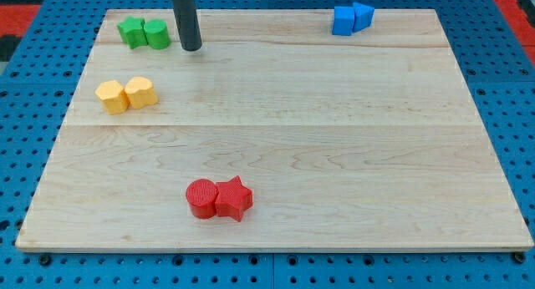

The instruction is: Move the yellow hexagon below right to the yellow heart

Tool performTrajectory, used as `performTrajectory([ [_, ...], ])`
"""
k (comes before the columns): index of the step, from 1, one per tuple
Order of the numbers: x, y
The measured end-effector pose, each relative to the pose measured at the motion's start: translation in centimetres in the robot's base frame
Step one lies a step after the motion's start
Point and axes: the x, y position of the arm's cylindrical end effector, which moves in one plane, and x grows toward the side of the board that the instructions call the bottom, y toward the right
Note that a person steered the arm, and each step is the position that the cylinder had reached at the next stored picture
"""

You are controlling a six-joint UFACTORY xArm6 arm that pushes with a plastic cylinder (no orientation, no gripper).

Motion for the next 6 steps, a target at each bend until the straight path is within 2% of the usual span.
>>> performTrajectory([
  [1, 3.1, -4.4],
  [2, 3.2, -13.3],
  [3, 8.7, -12.3],
  [4, 12.3, -7.9],
  [6, 16.2, -12.8],
])
